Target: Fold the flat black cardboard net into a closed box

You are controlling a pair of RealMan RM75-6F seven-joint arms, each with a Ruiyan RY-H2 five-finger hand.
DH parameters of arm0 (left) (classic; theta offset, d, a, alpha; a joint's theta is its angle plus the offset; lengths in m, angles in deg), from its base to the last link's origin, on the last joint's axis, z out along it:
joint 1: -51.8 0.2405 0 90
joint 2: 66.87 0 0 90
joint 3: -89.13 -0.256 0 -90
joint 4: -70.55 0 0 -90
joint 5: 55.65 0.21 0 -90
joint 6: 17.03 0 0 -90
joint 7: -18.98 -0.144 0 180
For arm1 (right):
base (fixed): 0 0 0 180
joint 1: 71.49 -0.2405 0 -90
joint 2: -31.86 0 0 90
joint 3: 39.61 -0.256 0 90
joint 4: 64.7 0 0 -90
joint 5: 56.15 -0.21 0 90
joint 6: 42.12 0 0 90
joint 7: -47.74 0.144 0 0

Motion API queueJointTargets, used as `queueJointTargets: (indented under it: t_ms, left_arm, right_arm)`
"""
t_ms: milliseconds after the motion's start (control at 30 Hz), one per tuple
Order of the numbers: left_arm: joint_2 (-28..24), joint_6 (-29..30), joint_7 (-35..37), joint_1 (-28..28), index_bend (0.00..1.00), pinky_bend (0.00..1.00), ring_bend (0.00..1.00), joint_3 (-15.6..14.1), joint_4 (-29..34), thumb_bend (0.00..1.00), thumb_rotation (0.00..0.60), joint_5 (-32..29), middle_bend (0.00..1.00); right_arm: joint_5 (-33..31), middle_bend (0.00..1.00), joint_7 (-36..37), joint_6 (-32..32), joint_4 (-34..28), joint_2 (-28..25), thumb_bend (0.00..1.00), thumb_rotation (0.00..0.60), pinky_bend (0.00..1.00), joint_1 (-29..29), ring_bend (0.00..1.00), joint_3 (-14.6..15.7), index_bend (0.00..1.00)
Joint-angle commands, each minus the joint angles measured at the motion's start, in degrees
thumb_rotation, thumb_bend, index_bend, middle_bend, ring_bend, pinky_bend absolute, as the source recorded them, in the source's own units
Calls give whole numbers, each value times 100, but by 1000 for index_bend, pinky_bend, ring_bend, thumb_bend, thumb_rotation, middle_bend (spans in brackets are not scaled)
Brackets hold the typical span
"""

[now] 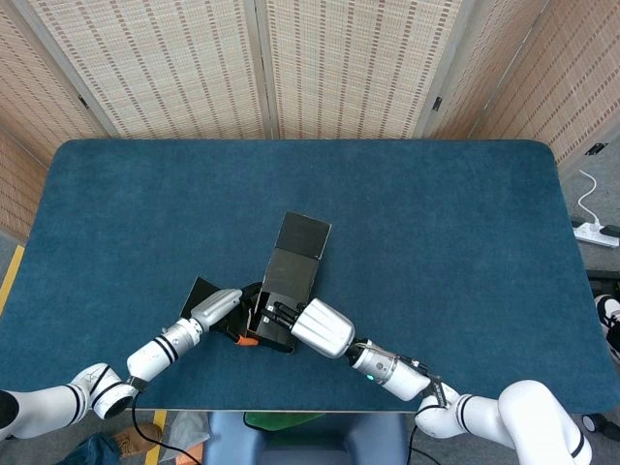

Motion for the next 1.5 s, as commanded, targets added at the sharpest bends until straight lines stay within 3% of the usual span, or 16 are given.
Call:
queueJointTargets:
  t_ms: [33, 700, 1233, 1500]
  left_arm:
    - [65, -61, -197, 33, 222, 563, 477, 32, -15, 179, 600, -75, 195]
    - [-17, -195, -449, 81, 161, 558, 472, 151, 235, 180, 600, -119, 168]
    - [-120, -396, -382, 46, 72, 536, 448, 157, 385, 179, 600, -123, 120]
    - [-154, -322, -461, 57, 93, 537, 448, 166, 499, 180, 600, -61, 129]
  right_arm:
    - [11, 263, 85, 28, 90, 65, 167, 600, 1000, 25, 727, 34, 170]
    - [53, 381, 76, 12, 316, 172, 204, 600, 1000, -24, 727, 64, 325]
    - [186, 381, -122, 36, -24, -26, 205, 600, 1000, 24, 728, 215, 326]
    - [129, 382, -281, -140, -87, -35, 207, 600, 1000, -28, 728, 144, 327]
